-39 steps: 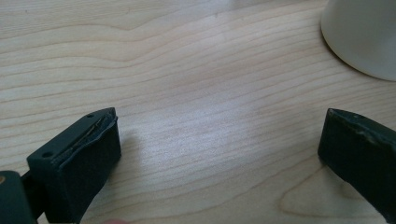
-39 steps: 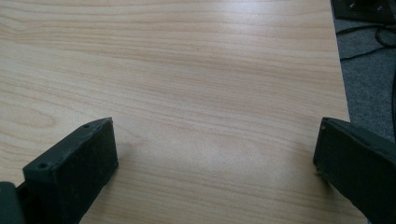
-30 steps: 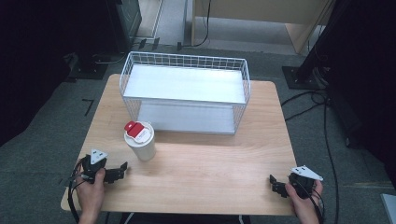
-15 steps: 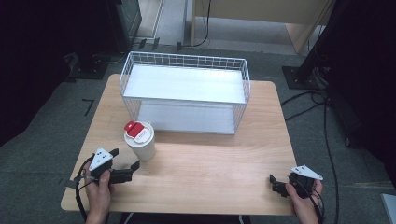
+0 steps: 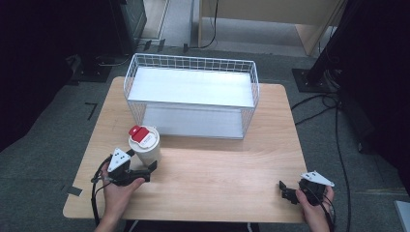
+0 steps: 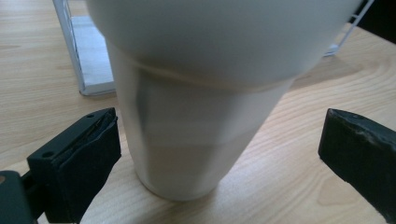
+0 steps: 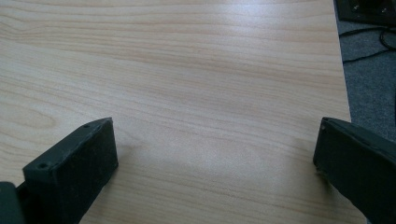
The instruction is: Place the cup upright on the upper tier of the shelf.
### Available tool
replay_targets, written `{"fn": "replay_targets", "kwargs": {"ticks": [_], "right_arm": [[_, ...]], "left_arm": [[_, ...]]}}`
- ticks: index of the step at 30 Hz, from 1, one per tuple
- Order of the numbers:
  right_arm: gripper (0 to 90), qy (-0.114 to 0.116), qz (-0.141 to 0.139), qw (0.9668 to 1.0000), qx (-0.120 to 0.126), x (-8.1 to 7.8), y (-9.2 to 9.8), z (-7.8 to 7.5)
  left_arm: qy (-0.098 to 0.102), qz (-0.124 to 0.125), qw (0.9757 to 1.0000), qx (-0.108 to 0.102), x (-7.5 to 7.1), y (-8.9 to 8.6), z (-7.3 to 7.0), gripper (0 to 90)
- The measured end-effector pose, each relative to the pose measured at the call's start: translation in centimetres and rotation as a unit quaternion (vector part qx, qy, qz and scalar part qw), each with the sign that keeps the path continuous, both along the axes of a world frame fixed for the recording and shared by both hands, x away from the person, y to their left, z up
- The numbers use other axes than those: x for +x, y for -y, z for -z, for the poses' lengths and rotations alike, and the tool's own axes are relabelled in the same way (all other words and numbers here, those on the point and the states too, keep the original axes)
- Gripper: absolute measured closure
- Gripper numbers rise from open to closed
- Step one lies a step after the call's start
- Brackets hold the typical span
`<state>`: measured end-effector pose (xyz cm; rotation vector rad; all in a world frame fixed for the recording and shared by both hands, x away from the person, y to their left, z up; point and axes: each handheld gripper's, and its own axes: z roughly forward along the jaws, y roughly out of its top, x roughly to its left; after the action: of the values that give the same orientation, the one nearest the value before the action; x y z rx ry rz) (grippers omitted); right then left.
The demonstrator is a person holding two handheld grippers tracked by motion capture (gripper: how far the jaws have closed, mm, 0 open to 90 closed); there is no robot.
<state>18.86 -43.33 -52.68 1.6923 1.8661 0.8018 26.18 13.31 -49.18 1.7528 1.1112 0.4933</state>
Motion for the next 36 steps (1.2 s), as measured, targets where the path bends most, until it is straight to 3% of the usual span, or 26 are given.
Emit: {"fn": "replay_targets", "kwargs": {"ticks": [10,13,30,36], "right_arm": [[0.0,0.001,0.000,1.0000,0.000,0.0,0.0,0.0],[0.0,0.001,0.000,1.0000,0.000,0.0,0.0,0.0],[0.0,0.001,0.000,1.0000,0.001,0.0,0.0,0.0],[0.0,0.001,0.001,1.0000,0.001,0.0,0.0,0.0]], "left_arm": [[0.031,-0.033,0.9989,0.012,1.0,1.3,0.3,1.3],[0.042,-0.051,0.9978,-0.006,1.4,1.4,0.3,6.3],[0.066,-0.058,0.9961,-0.013,1.8,1.7,0.5,8.5],[0.074,-0.043,0.9962,-0.012,1.7,2.0,0.5,8.9]]}}
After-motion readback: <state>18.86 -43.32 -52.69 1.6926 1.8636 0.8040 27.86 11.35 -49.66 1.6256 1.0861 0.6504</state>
